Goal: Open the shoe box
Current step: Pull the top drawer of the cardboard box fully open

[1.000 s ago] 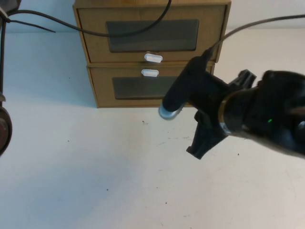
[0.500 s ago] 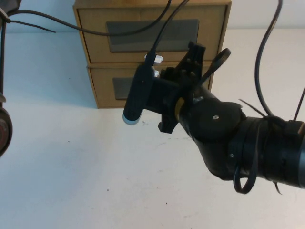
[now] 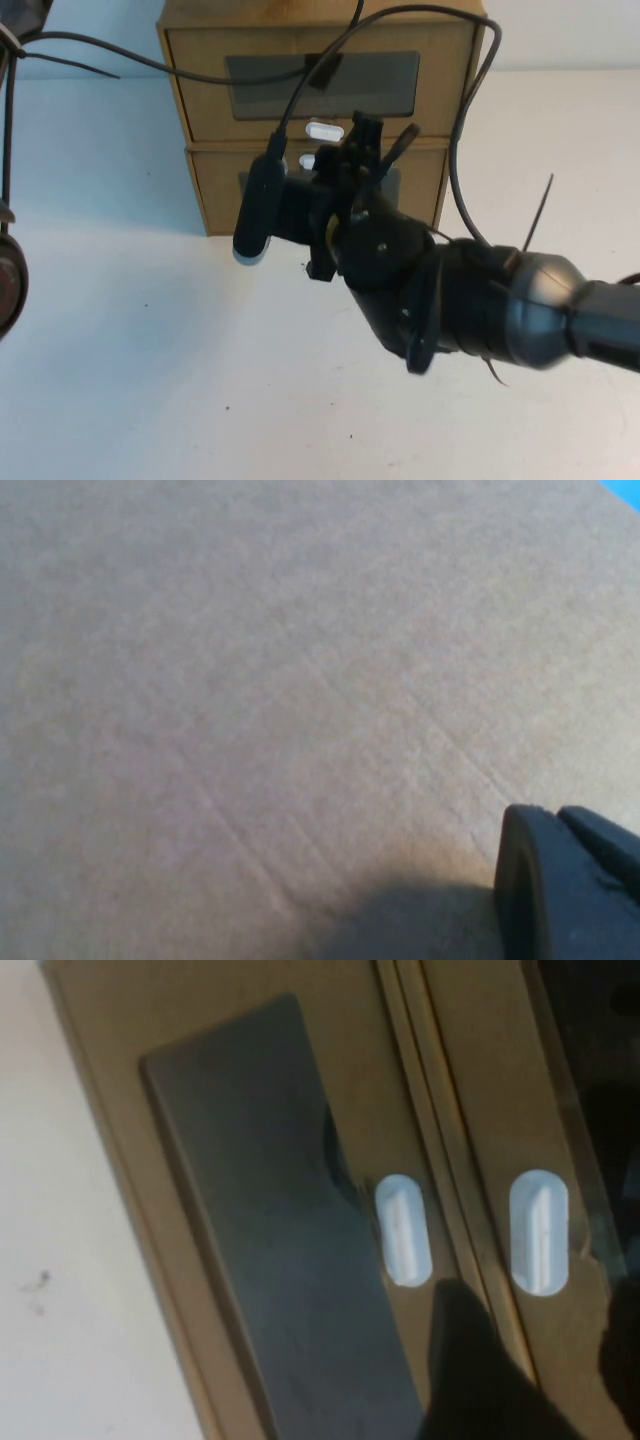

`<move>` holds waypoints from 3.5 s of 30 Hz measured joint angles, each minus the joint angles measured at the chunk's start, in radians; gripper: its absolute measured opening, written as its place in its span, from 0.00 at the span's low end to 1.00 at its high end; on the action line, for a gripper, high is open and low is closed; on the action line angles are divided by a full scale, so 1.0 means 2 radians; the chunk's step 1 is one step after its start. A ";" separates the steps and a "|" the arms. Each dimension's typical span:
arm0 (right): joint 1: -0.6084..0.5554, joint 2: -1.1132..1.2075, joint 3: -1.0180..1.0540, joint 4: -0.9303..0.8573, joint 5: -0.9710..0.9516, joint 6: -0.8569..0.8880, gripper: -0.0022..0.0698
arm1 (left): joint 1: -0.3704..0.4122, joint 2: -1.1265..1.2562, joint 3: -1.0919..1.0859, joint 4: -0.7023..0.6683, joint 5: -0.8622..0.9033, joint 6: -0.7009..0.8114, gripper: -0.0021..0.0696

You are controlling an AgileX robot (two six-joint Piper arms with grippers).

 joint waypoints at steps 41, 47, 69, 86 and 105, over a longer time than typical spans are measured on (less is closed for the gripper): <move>-0.063 0.081 -0.107 -0.004 -0.043 0.003 0.27 | 0.000 0.000 -0.001 0.000 0.005 -0.008 0.02; -0.069 0.081 -0.111 -0.005 -0.053 0.003 0.26 | 0.000 0.000 -0.002 0.000 0.009 -0.008 0.02; -0.073 0.081 -0.111 -0.005 -0.069 0.003 0.25 | 0.000 0.000 -0.003 0.000 0.014 -0.012 0.02; -0.075 0.100 -0.133 -0.006 -0.059 0.003 0.25 | 0.000 0.000 -0.003 0.000 0.017 -0.014 0.02; -0.073 0.100 -0.135 -0.002 -0.057 -0.008 0.15 | 0.000 0.000 -0.003 0.000 0.017 -0.015 0.02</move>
